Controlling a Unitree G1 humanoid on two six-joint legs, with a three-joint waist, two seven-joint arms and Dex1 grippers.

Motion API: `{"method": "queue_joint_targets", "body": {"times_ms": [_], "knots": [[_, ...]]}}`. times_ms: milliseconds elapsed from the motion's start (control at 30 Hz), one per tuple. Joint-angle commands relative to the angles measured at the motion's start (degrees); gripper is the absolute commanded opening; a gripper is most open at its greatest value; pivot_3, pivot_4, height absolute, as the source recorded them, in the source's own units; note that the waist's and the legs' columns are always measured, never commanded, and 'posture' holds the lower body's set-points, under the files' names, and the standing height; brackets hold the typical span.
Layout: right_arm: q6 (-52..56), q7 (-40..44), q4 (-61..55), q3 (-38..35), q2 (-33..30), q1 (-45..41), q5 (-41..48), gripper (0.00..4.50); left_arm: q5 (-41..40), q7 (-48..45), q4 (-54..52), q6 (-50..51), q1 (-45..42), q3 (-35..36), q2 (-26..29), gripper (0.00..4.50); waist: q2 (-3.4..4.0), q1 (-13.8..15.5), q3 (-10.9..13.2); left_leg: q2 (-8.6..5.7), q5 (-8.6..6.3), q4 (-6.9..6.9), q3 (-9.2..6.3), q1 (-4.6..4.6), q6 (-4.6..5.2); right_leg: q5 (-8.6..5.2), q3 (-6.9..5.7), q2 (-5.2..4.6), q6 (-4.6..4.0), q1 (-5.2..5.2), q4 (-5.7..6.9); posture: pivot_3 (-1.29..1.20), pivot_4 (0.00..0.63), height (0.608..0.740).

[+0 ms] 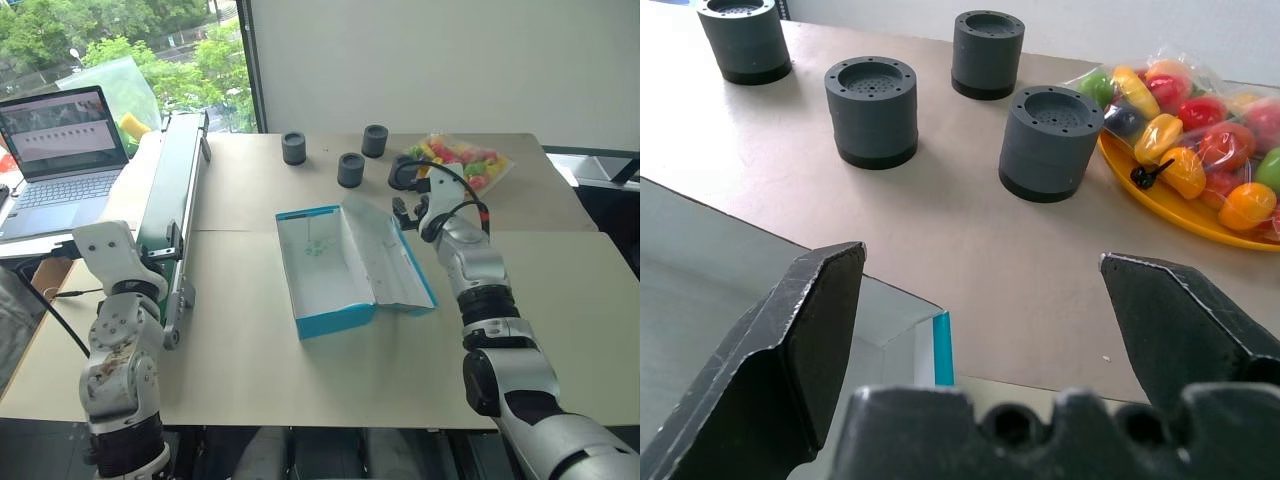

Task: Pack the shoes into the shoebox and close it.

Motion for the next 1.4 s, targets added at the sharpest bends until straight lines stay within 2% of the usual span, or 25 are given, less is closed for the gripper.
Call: {"method": "queue_joint_targets", "body": {"times_ms": [33, 200, 400, 500, 633, 867, 1100, 1400], "knots": [[-0.7, -1.0, -3.0, -0.5, 0.2, 0.1, 0.5, 4.43, 0.6, 0.0, -0.9, 0.1, -0.7, 0.3, 1.5, 4.50, 0.00, 0.0, 0.0, 0.00, 0.00, 0.00, 0.00, 0.00, 0.00, 0.00, 0.00, 0.00, 0.00, 0.00, 0.00, 0.00, 0.150, 0.728], [-1.5, 1.2, -4.2, 0.7, 1.5, -0.9, 0.9, 4.43, 0.3, 0.8, 0.2, 1.2, -1.6, 0.6, 1.4, 4.50, 0.00, -0.2, 0.0, 0.00, 0.00, 0.00, -0.01, 0.01, 0.00, 0.00, 0.01, 0.00, 0.00, 0.00, 0.01, 0.00, 0.150, 0.728], [5.4, 21.5, -20.8, 9.7, 9.3, -2.8, 10.4, 4.43, 0.1, 1.5, -1.5, 1.7, 1.5, 1.7, 0.7, 4.50, 0.00, -1.4, 0.0, 0.12, -0.01, -0.12, -0.02, 0.00, -0.01, 0.01, 0.20, 0.08, -0.02, -0.23, 0.09, 0.00, 0.150, 0.728], [12.3, 33.0, -32.9, 15.6, 8.8, -1.2, 17.1, 4.43, -0.4, 1.1, -2.8, 1.9, 3.2, 2.4, 0.7, 4.50, 0.00, -1.1, 0.0, 0.13, -0.03, -0.12, -0.10, -0.07, -0.04, 0.01, 0.14, 0.09, -0.02, -0.31, 0.10, 0.00, 0.150, 0.728], [16.6, 39.7, -40.2, 20.6, 6.7, 1.4, 20.3, 4.43, -1.0, 1.2, -4.0, 3.1, 5.7, 4.3, 0.7, 4.50, -0.20, 0.4, -0.1, 0.12, -0.09, -0.04, -0.19, -0.05, -0.14, 0.01, 0.06, 0.07, -0.01, -0.25, 0.04, 0.00, 0.150, 0.728], [15.3, 36.6, -42.1, 26.6, 5.3, 5.4, 14.3, 4.43, -2.2, 0.5, -6.8, 4.4, 8.8, 6.9, 1.4, 4.50, -0.26, 1.0, -0.1, 0.14, -0.09, -0.02, -0.19, 0.03, -0.15, 0.07, 0.06, 0.11, -0.10, -0.24, 0.04, 0.00, 0.150, 0.728], [16.4, 26.7, -39.7, 25.7, 10.2, 8.1, 10.6, 4.43, -2.2, 0.2, -6.8, 6.5, 9.7, 7.7, 2.8, 4.50, -0.28, 1.1, -0.1, 0.21, -0.17, -0.04, -0.09, -0.08, -0.27, 0.08, 0.17, 0.17, -0.12, -0.51, 0.11, 0.00, 0.150, 0.728], [17.5, 23.8, -40.3, 24.3, 11.6, 9.6, 10.8, 4.43, -1.9, -0.4, -6.8, 7.6, 8.8, 6.6, 3.8, 4.50, -0.29, 1.1, -0.2, 0.21, -0.17, -0.03, -0.09, -0.08, -0.27, 0.09, 0.17, 0.17, -0.13, -0.51, 0.10, 0.00, 0.150, 0.728]]}}
